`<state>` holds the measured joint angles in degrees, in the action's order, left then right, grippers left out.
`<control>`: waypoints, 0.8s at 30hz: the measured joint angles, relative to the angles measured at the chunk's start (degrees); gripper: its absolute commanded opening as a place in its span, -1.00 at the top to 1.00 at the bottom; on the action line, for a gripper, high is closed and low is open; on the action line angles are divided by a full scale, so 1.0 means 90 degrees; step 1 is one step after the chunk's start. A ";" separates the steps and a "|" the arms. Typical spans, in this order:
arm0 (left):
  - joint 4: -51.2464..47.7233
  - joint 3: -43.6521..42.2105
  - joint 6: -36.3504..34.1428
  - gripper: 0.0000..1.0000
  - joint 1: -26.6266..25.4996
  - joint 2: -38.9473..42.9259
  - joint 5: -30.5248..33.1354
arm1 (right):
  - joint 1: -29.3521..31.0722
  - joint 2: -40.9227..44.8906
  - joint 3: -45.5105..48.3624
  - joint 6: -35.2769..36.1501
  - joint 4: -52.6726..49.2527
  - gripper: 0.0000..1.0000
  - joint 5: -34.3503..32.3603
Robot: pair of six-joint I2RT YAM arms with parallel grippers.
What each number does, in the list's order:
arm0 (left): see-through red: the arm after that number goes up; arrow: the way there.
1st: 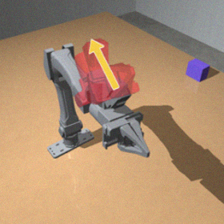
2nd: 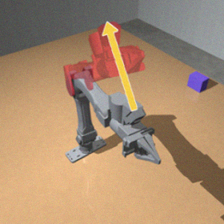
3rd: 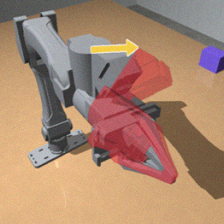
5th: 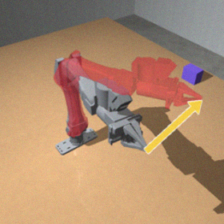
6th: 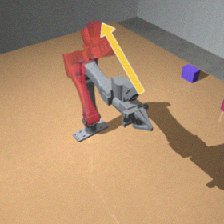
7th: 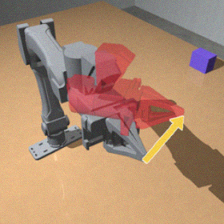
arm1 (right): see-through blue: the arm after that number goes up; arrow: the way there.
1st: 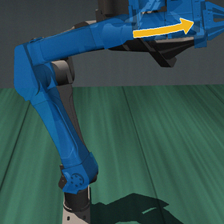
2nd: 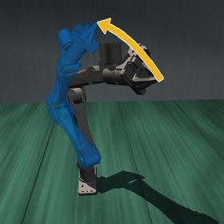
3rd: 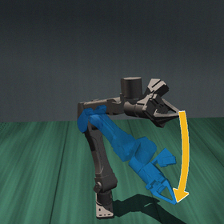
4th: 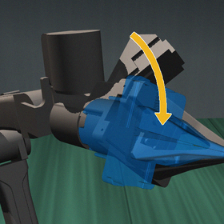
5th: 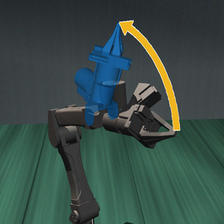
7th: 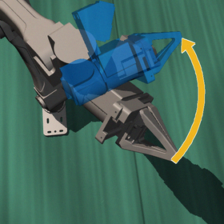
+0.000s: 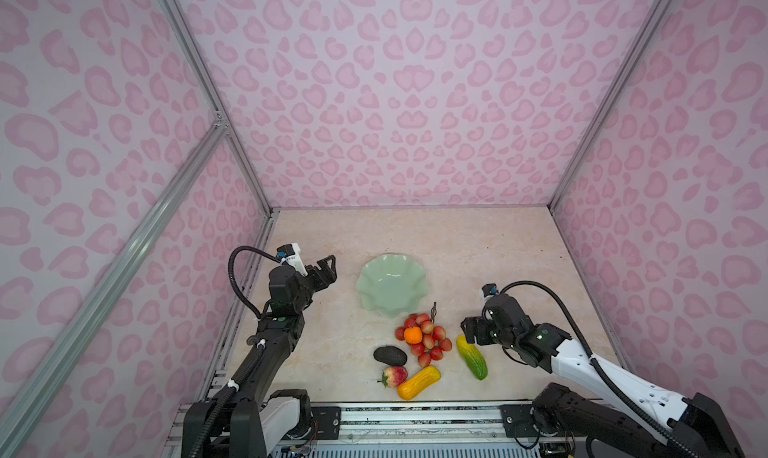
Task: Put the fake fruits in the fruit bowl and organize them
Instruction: 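Lower the right gripper onto the green-yellow cucumber and grasp it, then carry the cucumber with the right gripper into the green bowl and release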
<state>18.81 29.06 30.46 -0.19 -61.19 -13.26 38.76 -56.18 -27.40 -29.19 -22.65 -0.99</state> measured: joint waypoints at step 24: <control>-0.0947 -0.0245 -0.0032 -0.74 0.0002 0.1071 -0.0002 | 0.0197 -0.1117 -0.2586 0.0267 0.0066 0.40 -0.0780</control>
<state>10.28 26.85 30.17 -0.16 -51.55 -13.28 40.53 -66.24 -50.68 -26.79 -22.06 -8.01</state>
